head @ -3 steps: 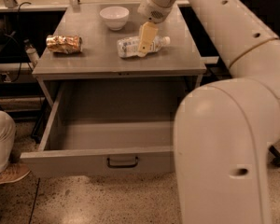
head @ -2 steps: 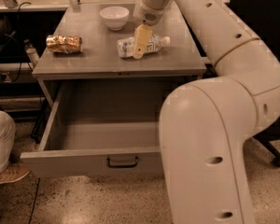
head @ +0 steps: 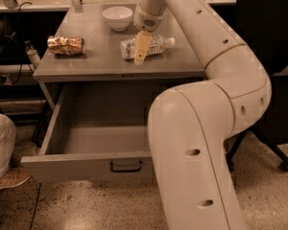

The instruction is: Place blue plastic bottle into top drawer

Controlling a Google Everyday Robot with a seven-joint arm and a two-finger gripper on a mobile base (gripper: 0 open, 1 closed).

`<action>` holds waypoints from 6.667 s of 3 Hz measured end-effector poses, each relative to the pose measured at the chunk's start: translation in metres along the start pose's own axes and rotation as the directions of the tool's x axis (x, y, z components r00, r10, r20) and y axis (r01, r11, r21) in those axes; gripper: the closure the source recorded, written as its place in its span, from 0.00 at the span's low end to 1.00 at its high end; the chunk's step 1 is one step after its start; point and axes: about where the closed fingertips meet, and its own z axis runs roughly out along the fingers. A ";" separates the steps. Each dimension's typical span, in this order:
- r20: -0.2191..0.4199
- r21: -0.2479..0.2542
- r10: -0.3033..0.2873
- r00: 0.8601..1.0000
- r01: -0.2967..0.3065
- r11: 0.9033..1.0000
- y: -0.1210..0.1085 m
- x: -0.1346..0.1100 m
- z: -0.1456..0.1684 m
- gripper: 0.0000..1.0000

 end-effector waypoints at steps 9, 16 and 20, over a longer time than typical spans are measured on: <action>-0.214 -0.035 0.193 0.958 -0.205 0.978 0.079 0.087 -0.099 1.00; -0.051 -0.195 0.315 0.948 -0.318 0.928 0.203 -0.012 0.023 1.00; -0.168 -0.132 0.514 0.841 -0.536 0.834 0.233 0.037 0.134 0.75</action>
Offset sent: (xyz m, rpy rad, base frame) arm 0.0096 -0.0083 0.0012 0.0298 0.0627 -0.0133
